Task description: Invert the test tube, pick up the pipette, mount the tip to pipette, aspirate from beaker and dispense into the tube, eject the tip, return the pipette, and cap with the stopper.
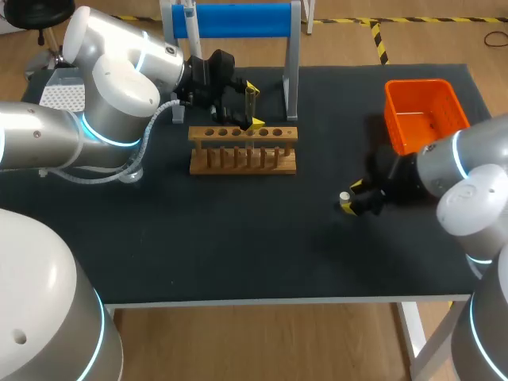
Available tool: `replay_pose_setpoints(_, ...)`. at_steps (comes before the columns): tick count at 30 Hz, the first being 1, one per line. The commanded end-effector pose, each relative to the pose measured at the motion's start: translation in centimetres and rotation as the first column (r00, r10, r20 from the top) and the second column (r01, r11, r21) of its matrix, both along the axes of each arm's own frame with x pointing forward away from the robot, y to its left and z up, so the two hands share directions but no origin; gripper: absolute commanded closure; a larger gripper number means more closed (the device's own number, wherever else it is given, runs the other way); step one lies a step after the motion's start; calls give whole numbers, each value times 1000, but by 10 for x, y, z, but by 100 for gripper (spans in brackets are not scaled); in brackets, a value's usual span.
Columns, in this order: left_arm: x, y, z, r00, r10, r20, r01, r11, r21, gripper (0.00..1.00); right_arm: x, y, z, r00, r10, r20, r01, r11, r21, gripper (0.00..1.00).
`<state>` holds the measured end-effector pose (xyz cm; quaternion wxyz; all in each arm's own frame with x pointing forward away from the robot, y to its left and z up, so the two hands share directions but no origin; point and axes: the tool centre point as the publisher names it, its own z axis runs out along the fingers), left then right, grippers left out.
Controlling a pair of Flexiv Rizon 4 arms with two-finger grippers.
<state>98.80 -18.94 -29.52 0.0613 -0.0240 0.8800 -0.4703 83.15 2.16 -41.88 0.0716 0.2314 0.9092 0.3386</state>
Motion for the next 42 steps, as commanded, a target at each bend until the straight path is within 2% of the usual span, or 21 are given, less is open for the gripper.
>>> replay_pose_setpoints(1,1,0,0,1000,-2,-3,2,1000,2,0,4,5,-4,1000,-4,-1,4,1000,-8,43)
replay_pose_setpoints(21,1,0,0,1000,-2,-3,2,1000,2,0,15,8,-11,1000,-15,-2,15,1000,-23,44)
replay_pose_setpoints(32,1,0,0,1000,-2,-3,2,1000,2,0,15,10,-12,1000,-19,-3,19,1000,-23,51)
replay_pose_setpoints(42,1,0,0,1000,-2,-3,2,1000,2,0,15,11,-13,1000,-20,-6,20,999,-28,54)
